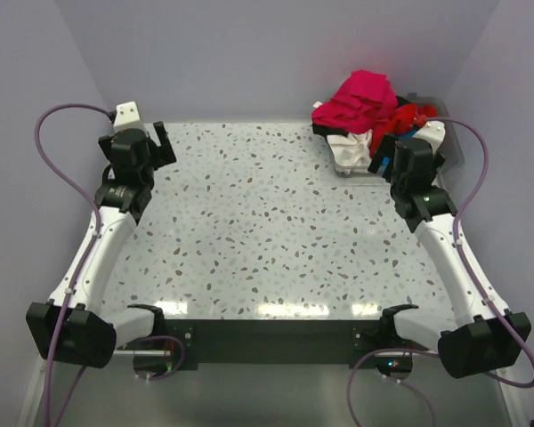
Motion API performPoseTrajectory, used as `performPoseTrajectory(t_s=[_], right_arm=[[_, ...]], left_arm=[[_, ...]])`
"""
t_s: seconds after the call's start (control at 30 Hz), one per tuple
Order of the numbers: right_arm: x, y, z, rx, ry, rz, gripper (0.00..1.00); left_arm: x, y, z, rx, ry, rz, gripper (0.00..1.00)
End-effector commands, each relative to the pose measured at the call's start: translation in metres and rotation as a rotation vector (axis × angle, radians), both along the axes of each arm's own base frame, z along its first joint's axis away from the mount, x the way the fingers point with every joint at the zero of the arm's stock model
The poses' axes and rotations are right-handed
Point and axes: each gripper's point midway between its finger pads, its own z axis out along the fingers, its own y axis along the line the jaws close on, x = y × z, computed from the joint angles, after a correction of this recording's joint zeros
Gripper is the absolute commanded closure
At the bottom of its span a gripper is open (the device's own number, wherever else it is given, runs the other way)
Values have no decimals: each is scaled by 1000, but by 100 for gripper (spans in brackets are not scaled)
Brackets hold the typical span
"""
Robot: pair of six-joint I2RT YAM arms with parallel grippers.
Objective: Fold and stack the t-shirts
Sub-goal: Grab the tshirt from the pile
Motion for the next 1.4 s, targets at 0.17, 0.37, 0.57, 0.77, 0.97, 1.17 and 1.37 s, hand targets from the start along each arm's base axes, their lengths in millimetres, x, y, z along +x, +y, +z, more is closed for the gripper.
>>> performPoseTrajectory(t_s=[0.17, 0.37, 0.57, 0.77, 0.97, 1.17, 1.37], right_arm=[[-11, -15, 23, -37, -35, -65, 1], [-7, -18, 58, -147, -71, -7, 1], [41, 6, 83, -207, -27, 52, 1], [121, 36, 60, -246, 78, 65, 1], [190, 51, 58, -227, 48, 20, 1], [237, 44, 17, -249, 40, -89, 1], [260, 22, -28, -192, 55, -144, 1]], left_arm=[[8, 1, 11, 11, -12, 10, 0], [3, 1, 12, -12, -34, 15, 0], [6, -5, 12, -44, -17, 2, 0], [4, -9, 17, -74, -16, -14, 0], [-4, -15, 12, -121, 2, -29, 0], [-14, -24, 0, -180, 28, -63, 0], [-17, -28, -11, -202, 63, -66, 0]])
